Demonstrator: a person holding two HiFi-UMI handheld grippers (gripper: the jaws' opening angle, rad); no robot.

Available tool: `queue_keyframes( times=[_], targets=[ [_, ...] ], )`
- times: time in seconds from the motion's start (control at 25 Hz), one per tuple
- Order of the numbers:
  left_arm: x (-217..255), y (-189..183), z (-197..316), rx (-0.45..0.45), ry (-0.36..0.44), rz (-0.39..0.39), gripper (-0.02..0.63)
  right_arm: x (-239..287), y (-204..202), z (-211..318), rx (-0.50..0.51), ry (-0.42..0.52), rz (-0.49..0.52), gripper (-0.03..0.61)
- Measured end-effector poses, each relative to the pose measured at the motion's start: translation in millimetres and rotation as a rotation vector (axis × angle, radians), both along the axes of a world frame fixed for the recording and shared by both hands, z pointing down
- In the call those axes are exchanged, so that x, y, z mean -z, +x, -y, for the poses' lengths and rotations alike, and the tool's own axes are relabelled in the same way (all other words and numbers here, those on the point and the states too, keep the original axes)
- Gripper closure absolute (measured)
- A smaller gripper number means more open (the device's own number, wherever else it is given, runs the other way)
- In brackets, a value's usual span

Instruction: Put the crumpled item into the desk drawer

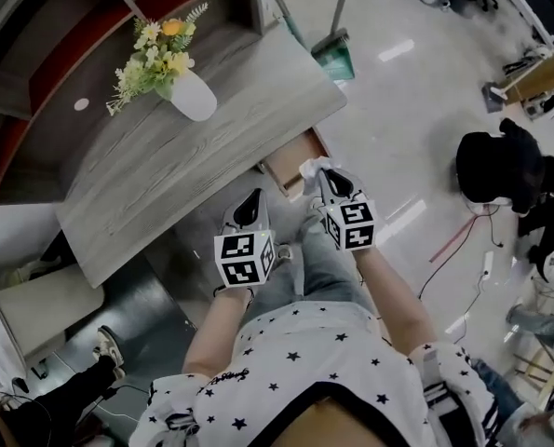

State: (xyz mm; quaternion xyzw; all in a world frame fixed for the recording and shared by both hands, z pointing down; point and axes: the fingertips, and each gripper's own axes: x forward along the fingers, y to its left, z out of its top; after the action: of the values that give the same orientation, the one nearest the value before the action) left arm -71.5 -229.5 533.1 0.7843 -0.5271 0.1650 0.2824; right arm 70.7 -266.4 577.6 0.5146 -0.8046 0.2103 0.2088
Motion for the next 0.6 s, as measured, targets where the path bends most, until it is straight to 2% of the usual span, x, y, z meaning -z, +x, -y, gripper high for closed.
queue_keyframes(
  times=[0.6],
  targets=[
    [-77.6,16.4,39.7,0.052,-0.104,0.024,0.601,-131.6,1.2,44.5,0.064,-0.195,-0.085,0.566]
  ],
)
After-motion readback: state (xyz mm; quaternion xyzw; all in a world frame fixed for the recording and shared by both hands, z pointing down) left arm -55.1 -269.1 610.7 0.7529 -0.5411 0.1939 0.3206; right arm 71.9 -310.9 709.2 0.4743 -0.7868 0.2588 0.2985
